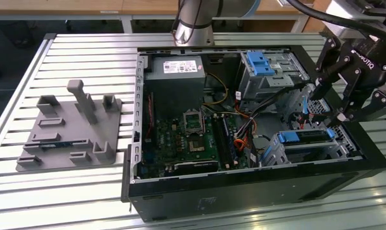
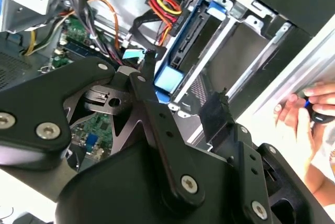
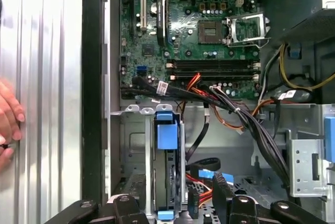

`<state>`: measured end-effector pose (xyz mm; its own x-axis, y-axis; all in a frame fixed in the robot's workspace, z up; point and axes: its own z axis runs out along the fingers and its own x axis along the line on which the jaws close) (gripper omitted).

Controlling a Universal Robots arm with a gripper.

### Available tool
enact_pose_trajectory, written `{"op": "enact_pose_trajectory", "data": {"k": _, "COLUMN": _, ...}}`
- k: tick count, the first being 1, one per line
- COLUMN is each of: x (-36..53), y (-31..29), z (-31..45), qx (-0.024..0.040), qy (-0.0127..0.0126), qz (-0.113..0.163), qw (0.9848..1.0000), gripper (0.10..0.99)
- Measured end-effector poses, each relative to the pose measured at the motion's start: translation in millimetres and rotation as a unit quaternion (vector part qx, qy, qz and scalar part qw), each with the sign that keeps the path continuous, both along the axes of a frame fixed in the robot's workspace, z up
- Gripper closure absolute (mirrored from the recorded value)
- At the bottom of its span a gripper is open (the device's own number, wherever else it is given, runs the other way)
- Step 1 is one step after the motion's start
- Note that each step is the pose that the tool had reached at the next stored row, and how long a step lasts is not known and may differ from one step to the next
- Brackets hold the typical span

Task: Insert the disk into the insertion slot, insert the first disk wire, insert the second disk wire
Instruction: 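Insert the first disk wire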

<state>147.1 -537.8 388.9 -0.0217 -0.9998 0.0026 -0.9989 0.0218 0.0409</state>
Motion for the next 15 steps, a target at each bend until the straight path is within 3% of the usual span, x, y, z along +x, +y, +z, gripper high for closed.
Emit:
{"op": "enact_pose_trajectory", "data": {"k": 2, "x": 1.8, "y": 3.4, "z": -0.5, "qx": -0.0057, "qy": 0.0, "qz": 0.0, "qw": 1.0, "gripper": 0.471}}
{"op": "enact_pose_trajectory", "data": {"k": 7, "x": 5.1, "y": 17.8, "z": -1.8, "qx": -0.0062, "qy": 0.0, "qz": 0.0, "qw": 1.0, "gripper": 0.471}}
{"op": "enact_pose_trajectory", "data": {"k": 13, "x": 19.4, "y": 19.7, "z": -7.0, "qx": -0.0076, "qy": 0.0005, "qz": -0.004, "qw": 1.0, "gripper": 0.471}}
{"op": "enact_pose_trajectory", "data": {"k": 15, "x": 20.4, "y": 19.7, "z": -9.0, "qx": -0.0086, "qy": 0.0007, "qz": -0.012, "qw": 0.9999, "gripper": 0.471}}
